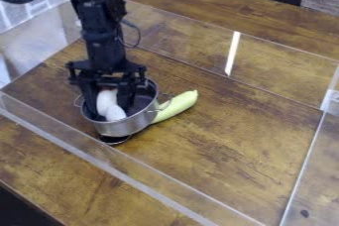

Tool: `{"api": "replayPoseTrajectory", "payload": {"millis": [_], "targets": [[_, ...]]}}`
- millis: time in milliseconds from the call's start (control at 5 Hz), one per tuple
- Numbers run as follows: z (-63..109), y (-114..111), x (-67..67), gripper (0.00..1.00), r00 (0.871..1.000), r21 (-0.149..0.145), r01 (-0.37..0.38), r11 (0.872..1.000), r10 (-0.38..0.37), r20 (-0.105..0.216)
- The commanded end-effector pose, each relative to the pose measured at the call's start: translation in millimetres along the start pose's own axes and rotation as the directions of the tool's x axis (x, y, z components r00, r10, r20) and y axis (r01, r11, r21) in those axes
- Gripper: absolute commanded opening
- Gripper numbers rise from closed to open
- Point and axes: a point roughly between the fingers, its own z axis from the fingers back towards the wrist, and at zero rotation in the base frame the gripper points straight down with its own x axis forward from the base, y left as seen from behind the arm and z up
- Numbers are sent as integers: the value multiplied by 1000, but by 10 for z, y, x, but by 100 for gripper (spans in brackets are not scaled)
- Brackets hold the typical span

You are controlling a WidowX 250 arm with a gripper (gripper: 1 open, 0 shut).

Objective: Remove the mushroom from the silver pot and put it on the table

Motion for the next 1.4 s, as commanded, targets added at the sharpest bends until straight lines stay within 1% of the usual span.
{"api": "replayPoseTrajectory", "payload": {"millis": [0, 200, 400, 600, 800, 1000, 1200], "targets": [[523, -255, 130, 0, 993, -17, 57, 998, -54, 109], [718, -560, 81, 0, 990, -46, 41, 998, -34, 139], [885, -858, 17, 0, 987, -77, 35, 996, -23, 157], [869, -1220, -59, 0, 983, -88, 94, 992, -79, 163], [763, -1554, -178, 0, 978, -84, 145, 986, -130, 165], [565, -1785, -357, 0, 972, -72, 191, 979, -178, 154], [355, -1896, -440, 0, 969, -52, 205, 977, -195, 153]]}}
